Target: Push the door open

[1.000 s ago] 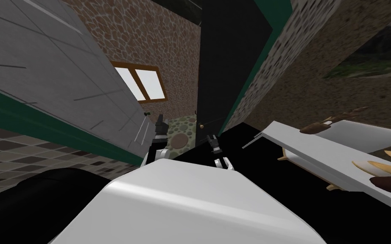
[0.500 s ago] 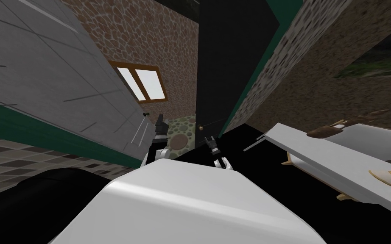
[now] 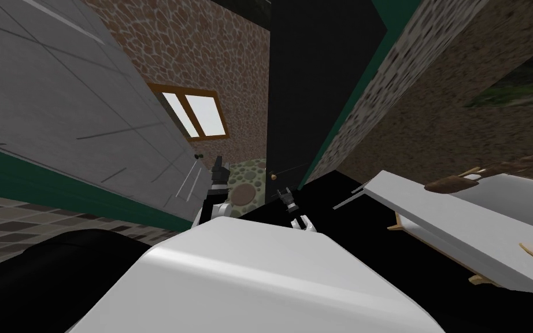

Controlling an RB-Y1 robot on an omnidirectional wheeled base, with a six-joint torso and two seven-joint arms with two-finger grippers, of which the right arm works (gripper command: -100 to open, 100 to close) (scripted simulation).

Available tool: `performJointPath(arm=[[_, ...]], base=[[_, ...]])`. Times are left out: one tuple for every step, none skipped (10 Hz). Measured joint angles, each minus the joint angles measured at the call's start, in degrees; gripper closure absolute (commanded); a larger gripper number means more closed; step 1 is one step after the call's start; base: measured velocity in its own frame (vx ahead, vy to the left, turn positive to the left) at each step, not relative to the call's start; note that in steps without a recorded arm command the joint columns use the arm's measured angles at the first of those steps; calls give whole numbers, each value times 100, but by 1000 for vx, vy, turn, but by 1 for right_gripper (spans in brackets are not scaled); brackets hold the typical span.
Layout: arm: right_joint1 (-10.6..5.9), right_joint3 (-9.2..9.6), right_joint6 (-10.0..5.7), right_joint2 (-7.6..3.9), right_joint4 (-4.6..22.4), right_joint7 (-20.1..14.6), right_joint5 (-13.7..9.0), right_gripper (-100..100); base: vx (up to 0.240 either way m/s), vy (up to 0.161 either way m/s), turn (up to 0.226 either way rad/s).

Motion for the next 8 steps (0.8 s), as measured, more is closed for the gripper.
performJointPath(arm=[[-34, 18, -19, -15, 97, 85, 43, -100], [-84, 32, -36, -20, 211, 168, 83, -100], [-129, 48, -49, -19, 318, 255, 124, -100], [-189, 57, -71, -3, 451, 350, 159, -100], [-225, 77, -91, -12, 560, 444, 207, -100], [-287, 82, -133, -11, 712, 538, 239, -100], [-335, 94, -168, -6, 844, 636, 278, -100], [-341, 95, -175, -5, 858, 658, 282, -100]], base=[[69, -31, 25], [61, -34, 30], [58, -29, 33], [70, -35, 35], [70, -33, 26], [76, -36, 29], [35, -18, 9], [92, 43, 23]])
